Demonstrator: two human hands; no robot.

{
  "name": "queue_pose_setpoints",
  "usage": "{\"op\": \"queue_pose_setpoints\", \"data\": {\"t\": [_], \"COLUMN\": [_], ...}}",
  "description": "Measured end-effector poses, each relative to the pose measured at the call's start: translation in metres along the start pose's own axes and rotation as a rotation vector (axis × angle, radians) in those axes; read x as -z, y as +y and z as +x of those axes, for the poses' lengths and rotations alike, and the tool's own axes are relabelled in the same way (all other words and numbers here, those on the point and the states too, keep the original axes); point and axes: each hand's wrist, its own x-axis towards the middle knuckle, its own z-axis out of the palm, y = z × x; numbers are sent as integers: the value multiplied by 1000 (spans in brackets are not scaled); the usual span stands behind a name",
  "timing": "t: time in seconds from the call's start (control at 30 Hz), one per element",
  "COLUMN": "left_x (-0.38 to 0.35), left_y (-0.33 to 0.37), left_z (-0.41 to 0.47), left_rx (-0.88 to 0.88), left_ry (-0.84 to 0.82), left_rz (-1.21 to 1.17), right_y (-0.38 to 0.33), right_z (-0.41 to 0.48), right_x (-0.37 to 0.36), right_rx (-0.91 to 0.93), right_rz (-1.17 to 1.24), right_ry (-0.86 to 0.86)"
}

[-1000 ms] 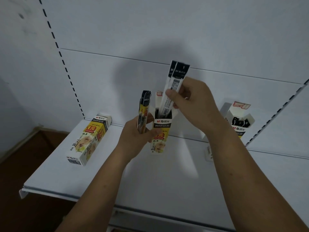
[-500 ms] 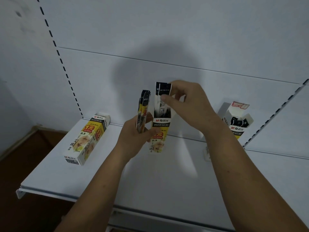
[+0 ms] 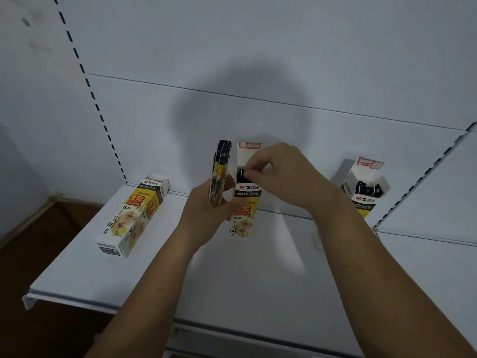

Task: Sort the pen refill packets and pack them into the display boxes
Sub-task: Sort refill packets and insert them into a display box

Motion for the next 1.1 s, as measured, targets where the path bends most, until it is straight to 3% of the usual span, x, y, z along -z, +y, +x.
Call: {"op": "queue_pose_setpoints", "data": {"t": [0.07,0.2,0.37,0.57,0.77,0.83,1.0,1.1], "left_x": [0,0,1,9,38,47,61,60], "left_y": [0,-2,-3,-10,-25,-22,-15,-6], "left_z": [0,0,1,-3,-23,-32,-49,-51], "left_rx": [-7,-3,14,38,182,165,36,7], "left_ry": [2,2,-6,-66,-149,-157,-171,-182], "left_rz": [0,-4,3,72,-431,-429,-200,-176], "right_y": [2,-3,-5,-2,-13,-22,-36,-48], "right_z": [0,-5,-4,-19,-56,-66,-73,-71], "right_x": [-2,4,-6,-8,-24,-34,-66,-75], "right_rx": [-34,-18,-58,15,12,-31,-234,-280], "right_rz": [-30,91,-70,61,320,464,620,681], "right_ry": [-36,80,23,308,539,497,133,71]}}
